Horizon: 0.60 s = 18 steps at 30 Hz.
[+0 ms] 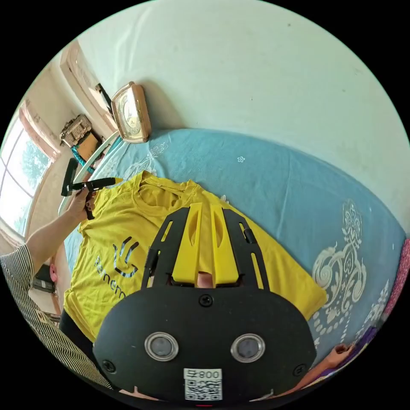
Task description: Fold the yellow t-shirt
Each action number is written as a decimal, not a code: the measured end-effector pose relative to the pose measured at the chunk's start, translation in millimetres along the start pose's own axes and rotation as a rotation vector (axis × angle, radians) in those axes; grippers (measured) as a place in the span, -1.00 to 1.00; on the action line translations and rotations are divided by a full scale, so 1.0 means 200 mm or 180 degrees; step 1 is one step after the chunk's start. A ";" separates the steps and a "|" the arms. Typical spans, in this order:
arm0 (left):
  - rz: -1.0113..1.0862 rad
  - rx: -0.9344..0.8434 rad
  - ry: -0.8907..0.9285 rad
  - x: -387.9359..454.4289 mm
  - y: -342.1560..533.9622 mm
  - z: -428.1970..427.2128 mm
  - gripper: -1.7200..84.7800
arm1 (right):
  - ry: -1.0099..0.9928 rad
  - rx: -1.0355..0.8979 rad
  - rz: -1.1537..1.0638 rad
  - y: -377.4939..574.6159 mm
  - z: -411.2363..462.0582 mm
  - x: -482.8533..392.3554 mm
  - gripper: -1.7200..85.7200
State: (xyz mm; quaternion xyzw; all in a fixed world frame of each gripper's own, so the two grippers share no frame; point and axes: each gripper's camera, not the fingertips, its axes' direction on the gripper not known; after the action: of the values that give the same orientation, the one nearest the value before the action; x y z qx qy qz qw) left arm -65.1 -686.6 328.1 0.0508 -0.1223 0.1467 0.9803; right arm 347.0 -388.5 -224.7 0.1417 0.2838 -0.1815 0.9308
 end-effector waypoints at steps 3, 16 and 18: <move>0.0159 -0.0211 -0.0186 0.07 -0.15 0.17 -0.81 | 0.0218 -0.0332 -0.0289 -0.21 0.26 -0.11 -0.82; 0.0299 0.0347 -0.0169 0.23 -0.37 0.17 -0.95 | 0.0324 0.0063 -0.0257 -0.45 0.25 -0.18 -0.96; 0.0296 0.0428 -0.0146 0.23 -0.43 0.17 -0.95 | 0.0363 0.0148 -0.0240 -0.52 0.20 -0.15 -0.96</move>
State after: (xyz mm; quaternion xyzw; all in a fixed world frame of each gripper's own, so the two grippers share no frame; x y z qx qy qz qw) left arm -4.1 -760.9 366.7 0.1141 -0.1368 0.1988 0.9637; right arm 299.6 -488.5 -191.8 0.1626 0.3372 -0.2146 0.9021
